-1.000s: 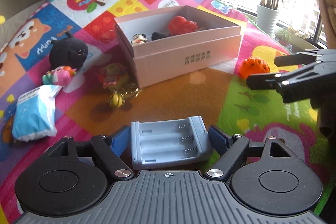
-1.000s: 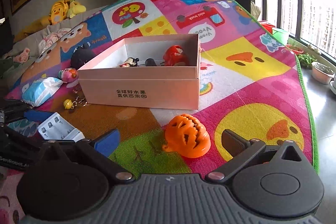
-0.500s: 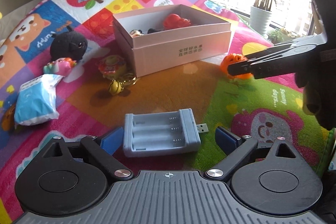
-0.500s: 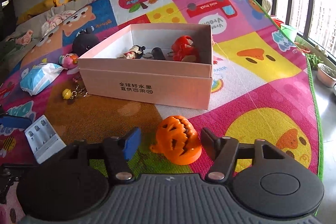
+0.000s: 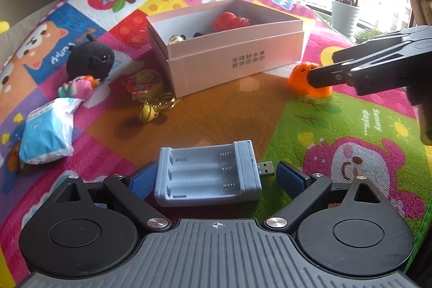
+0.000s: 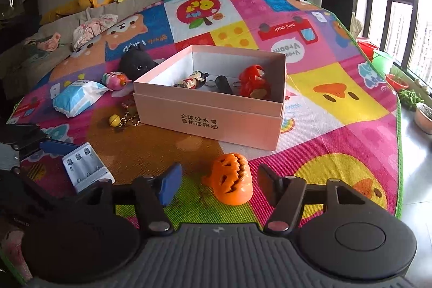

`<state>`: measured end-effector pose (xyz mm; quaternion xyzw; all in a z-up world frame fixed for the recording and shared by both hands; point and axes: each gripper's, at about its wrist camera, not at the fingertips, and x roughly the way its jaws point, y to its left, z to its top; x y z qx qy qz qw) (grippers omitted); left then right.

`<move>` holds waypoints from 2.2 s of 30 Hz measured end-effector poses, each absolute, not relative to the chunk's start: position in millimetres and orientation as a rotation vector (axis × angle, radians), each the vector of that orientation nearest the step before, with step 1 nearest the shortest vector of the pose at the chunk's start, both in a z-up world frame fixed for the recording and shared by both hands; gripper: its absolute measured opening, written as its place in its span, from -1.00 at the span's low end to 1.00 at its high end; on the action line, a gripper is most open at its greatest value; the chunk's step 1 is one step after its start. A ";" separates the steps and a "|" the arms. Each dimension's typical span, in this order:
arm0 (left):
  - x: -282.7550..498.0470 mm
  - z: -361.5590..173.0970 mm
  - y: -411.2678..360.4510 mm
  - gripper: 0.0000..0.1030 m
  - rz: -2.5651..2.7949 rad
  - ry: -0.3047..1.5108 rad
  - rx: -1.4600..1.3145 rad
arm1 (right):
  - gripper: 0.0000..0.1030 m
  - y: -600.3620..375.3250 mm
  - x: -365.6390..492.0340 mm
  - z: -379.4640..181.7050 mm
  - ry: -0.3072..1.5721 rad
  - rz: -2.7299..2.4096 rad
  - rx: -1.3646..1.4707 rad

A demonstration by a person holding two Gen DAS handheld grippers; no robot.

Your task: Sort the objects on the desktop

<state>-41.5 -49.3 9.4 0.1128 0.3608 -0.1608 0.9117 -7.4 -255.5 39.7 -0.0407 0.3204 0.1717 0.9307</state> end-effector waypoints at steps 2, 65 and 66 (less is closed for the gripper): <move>-42.1 9.6 -49.4 0.89 -0.336 0.745 0.229 | 0.39 -254.8 6.3 31.6 0.682 0.340 -0.058; -15.4 17.6 41.8 0.99 -0.036 0.611 0.093 | 0.18 -167.6 70.2 118.8 0.591 0.427 -0.163; -16.3 17.8 46.3 0.99 -0.022 0.607 0.087 | 0.18 -153.8 64.0 116.3 0.574 0.444 -0.221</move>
